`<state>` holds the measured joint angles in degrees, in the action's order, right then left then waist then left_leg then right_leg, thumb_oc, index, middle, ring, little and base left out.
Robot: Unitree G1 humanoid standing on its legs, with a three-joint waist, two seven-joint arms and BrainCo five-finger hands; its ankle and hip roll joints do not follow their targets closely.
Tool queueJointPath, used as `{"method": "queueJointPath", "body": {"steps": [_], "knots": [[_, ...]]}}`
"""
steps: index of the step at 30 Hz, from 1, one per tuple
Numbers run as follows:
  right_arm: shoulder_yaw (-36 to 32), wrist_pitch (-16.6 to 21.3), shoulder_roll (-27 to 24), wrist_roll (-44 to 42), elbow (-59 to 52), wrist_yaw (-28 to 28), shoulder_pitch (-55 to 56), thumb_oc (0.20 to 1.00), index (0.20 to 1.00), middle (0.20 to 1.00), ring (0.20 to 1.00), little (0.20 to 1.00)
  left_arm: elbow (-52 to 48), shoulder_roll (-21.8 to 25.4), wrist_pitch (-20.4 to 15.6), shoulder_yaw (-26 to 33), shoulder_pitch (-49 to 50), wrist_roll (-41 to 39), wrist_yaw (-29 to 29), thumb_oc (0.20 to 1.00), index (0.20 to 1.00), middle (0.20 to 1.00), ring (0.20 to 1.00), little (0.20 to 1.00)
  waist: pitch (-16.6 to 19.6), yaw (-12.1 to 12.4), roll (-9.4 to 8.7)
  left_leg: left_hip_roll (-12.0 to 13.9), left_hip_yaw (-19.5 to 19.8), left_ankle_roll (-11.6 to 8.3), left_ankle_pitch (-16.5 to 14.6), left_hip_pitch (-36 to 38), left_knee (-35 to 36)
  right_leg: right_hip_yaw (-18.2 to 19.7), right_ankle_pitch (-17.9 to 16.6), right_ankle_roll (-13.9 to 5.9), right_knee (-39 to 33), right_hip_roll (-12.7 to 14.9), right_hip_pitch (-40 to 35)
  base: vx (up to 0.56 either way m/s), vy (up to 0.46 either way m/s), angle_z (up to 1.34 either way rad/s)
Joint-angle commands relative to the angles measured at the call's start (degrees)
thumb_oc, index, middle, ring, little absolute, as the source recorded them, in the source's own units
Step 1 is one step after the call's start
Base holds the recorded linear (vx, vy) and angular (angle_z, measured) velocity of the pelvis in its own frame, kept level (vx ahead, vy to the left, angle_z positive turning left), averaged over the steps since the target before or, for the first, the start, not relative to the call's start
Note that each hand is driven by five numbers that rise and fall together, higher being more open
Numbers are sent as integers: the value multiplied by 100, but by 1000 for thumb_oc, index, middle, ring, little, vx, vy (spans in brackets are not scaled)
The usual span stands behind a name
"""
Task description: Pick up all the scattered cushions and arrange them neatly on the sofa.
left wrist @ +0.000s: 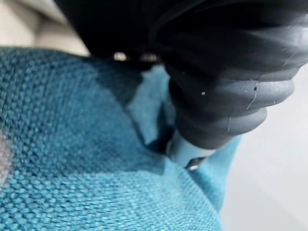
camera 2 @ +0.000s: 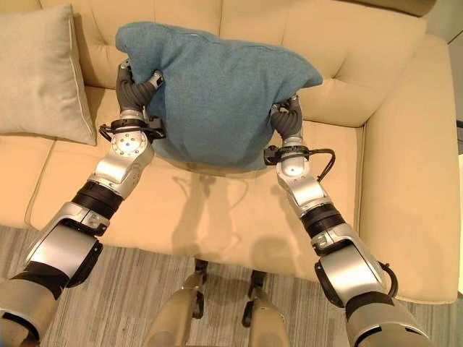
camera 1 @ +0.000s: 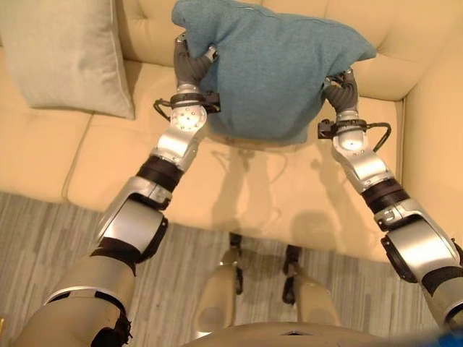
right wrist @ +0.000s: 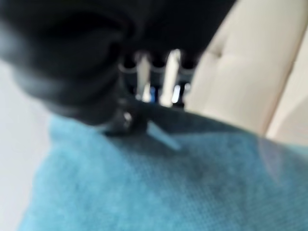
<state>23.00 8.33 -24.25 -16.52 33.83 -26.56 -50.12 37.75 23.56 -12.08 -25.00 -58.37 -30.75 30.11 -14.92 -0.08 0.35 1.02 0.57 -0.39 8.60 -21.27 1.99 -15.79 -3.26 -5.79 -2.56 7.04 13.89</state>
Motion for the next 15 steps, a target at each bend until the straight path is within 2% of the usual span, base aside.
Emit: {"method": "queueJointPath", "body": {"steps": [1,15], "knots": [[293,676,419,436,-571,112,-1622,200,200,200,200,200,-158,-460,-764,-515,-1485,121,-287,200,200,200,200,200,56,-30,-246,99,359,-361,-597,277,-277,265,-309,-361,383,240,668,61,2,-5],[325,779,327,467,-534,-85,-2096,200,200,200,200,200,108,-419,-795,-715,-1986,53,-299,200,200,200,200,200,112,-242,-358,165,203,-402,-477,24,-25,501,-476,-377,108,79,1055,36,4,-9]]}}
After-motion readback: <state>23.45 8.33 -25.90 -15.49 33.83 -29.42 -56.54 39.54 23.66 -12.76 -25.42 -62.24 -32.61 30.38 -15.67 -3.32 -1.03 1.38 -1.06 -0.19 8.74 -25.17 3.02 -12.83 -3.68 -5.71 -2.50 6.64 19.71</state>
